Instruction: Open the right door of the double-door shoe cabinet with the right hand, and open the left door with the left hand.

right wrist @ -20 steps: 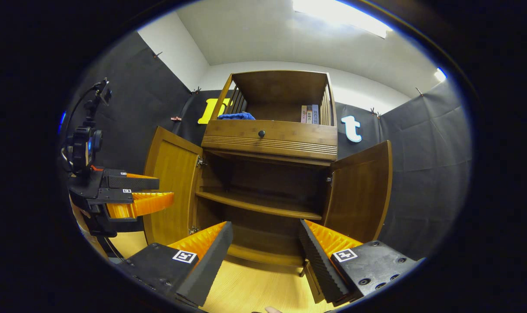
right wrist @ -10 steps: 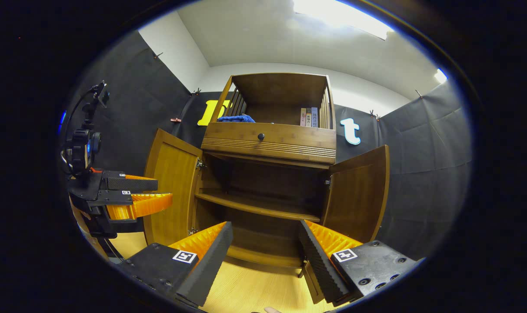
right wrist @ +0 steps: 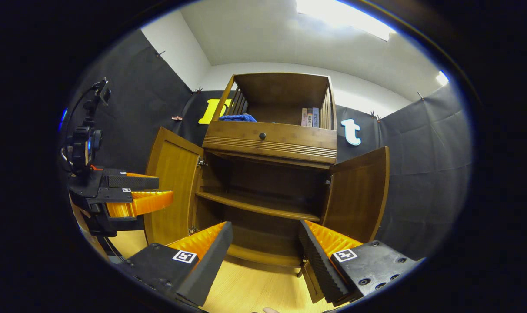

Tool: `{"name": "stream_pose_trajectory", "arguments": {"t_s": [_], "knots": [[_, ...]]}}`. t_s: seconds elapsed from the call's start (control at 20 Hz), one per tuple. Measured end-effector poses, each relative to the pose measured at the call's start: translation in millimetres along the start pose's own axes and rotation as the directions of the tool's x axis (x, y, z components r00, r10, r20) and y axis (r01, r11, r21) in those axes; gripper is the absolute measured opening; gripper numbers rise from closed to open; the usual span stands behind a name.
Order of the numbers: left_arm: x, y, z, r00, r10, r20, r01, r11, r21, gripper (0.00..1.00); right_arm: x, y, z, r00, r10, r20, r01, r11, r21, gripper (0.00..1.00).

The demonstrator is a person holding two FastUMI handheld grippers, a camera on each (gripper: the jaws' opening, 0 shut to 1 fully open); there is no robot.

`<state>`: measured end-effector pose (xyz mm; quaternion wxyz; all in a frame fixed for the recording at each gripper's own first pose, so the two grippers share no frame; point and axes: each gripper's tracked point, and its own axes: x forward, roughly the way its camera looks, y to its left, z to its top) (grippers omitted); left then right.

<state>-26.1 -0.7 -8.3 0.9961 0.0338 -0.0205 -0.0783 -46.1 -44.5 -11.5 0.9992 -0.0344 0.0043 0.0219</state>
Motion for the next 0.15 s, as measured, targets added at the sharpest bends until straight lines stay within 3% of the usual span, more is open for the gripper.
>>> {"name": "stream_pose_trajectory", "arguments": {"t_s": [0.15], "knots": [[-1.3,5.0,-2.8,1.0,0.015,-0.004,-0.015,1.0,0.005,0.96,0.5,0.8,-0.5,1.0,0.007,-0.003,-0.007,1.0,0.007,0.97]]}}
